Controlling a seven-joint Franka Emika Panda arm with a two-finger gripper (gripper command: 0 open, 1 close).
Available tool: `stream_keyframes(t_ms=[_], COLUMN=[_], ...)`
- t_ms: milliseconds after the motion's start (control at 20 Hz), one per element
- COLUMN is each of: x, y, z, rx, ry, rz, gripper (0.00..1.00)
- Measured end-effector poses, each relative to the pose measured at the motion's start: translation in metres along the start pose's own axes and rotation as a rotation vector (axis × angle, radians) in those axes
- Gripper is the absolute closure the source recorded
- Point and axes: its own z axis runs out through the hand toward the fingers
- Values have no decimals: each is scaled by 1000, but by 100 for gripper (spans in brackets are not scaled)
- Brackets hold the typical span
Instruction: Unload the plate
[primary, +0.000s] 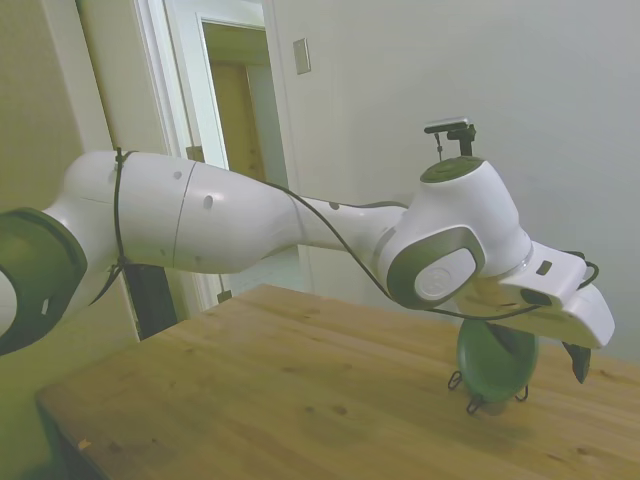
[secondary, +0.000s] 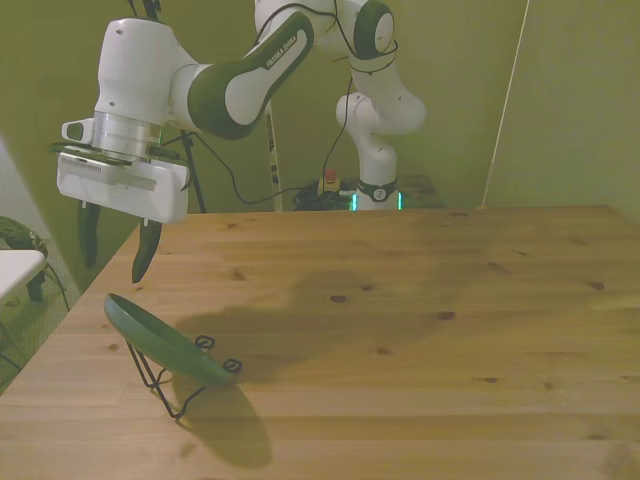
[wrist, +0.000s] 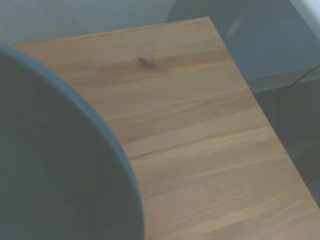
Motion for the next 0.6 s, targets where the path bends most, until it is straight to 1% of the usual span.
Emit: stream_keyframes(t_ms=[300, 600], x=[-3, -2], y=[-32, -40], z=[9, 20], rx=[9, 2], ry=[-16, -31], rz=[12, 8], gripper=[0, 0])
